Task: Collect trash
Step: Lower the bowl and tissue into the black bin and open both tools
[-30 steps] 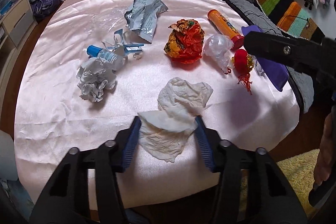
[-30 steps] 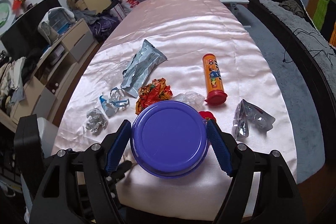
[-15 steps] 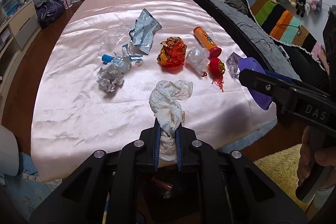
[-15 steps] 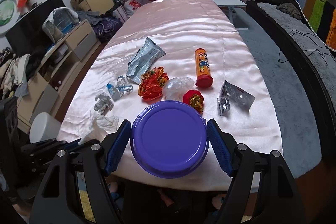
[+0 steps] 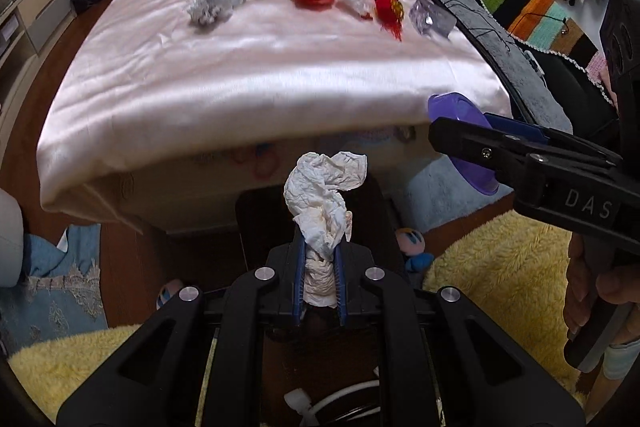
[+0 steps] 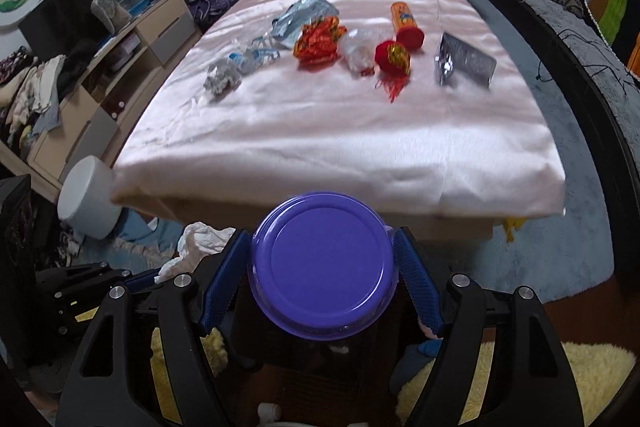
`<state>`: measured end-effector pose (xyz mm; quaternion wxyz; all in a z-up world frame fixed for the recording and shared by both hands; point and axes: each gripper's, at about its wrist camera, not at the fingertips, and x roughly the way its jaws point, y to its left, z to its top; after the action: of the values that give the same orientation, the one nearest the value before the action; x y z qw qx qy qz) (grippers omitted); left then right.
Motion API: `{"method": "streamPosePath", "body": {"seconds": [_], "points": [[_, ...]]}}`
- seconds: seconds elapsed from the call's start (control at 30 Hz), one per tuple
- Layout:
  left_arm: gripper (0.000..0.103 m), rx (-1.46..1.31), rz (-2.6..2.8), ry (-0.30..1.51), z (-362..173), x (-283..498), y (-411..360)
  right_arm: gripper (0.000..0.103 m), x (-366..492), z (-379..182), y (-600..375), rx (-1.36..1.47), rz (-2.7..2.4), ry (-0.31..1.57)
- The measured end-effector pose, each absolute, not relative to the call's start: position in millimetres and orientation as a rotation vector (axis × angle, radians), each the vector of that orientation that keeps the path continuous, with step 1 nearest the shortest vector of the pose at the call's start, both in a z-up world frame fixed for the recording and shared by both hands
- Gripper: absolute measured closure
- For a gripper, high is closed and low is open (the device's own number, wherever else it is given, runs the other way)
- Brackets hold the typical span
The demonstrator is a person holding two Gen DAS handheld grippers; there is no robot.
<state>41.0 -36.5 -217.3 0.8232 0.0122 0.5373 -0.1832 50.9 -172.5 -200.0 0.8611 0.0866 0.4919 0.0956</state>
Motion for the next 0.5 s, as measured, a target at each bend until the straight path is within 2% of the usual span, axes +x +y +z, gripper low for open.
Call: {"method": "streamPosePath", "body": {"seconds": [0.37,0.47,0.5], "points": [[0.091,0.003,-0.4,1.258,-275.5,23.7,-35.0,0.028,36.9,-255.2,-164.6,0.238,0.219,1.164],[0.086,-0.008,-0.403,1.269,-281.0,24.3,-33.0,0.028,39.2,-259.4,-159.3,0.237,0.235,1.174],[0.077,-0.009,-0.4,1.27,-282.2,26.0,-31.2,0.027,40.5,-260.4,-156.7,0.227,0.24,1.179]]}}
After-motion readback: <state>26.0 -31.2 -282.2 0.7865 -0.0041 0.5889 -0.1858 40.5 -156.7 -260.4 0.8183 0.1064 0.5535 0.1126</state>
